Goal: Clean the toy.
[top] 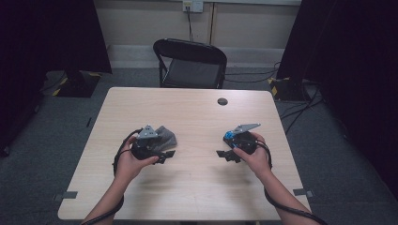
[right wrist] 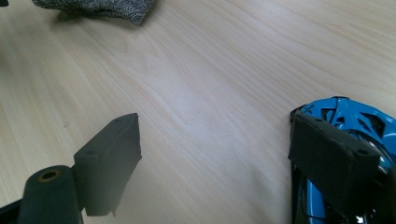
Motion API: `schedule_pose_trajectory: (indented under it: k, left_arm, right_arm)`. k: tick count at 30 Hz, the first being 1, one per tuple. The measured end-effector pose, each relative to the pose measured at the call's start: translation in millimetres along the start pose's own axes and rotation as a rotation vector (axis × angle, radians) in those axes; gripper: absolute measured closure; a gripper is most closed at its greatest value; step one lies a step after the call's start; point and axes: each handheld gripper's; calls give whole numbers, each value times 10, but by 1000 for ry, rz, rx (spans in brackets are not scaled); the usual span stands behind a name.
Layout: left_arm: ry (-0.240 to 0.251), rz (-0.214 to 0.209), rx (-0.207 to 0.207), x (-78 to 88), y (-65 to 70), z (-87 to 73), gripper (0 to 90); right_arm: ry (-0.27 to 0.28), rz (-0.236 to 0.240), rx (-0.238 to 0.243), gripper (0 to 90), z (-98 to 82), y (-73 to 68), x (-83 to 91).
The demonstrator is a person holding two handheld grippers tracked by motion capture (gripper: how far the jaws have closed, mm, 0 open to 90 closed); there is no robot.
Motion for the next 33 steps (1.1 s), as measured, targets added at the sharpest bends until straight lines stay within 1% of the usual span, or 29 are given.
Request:
schedule_pose_trajectory:
  k: [3,5,7,8,9,10,12,15,17,21,23,28,32,33]
  left_arm:
    - [-7,-7,-3,-12,21,-15,163]
    - [-5,-17,6,-30,38,-29,163]
    - [-13,-18,-4,-41,47,-43,163]
    - [-11,-24,5,-48,57,-48,163]
    - [-12,-28,0,-52,59,-53,163]
    - [-13,-33,5,-59,66,-61,162]
    - [-19,-32,7,-73,78,-70,163]
    - [-35,-46,-1,-109,100,-104,163]
    - [-35,-59,-5,-134,115,-127,162]
    - [-63,-70,-14,-181,150,-154,162]
    - [-63,-76,-12,-197,168,-168,162]
    - [-83,-81,-31,-205,200,-192,163]
    - [-82,-100,-27,-203,249,-203,163]
    - [-87,-101,-34,-207,267,-204,162]
  right_arm:
    - [0,4,4,165,-15,-20,-2]
    - [-3,6,5,165,-32,-36,-4]
    - [-3,9,10,165,-48,-50,-7]
    - [-5,11,14,165,-60,-62,-8]
    - [-5,14,13,165,-67,-69,-9]
    - [-3,16,17,165,-76,-76,-9]
    - [-6,14,25,165,-93,-93,-7]
    - [-6,21,25,164,-117,-111,-4]
    - [-4,25,31,165,-128,-125,-2]
    - [-6,29,38,164,-150,-162,-2]
    - [-10,36,44,164,-164,-181,-7]
    - [-10,46,53,164,-188,-231,-8]
    - [-7,52,64,164,-212,-281,-8]
    - [-5,55,63,164,-217,-290,-9]
Point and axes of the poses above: each handheld gripper's, and its own axes: x roughly backward along the jaws, z roughly out of its top, y roughly to its right, and after that the axes turned 13 degrees about -z, right-handed
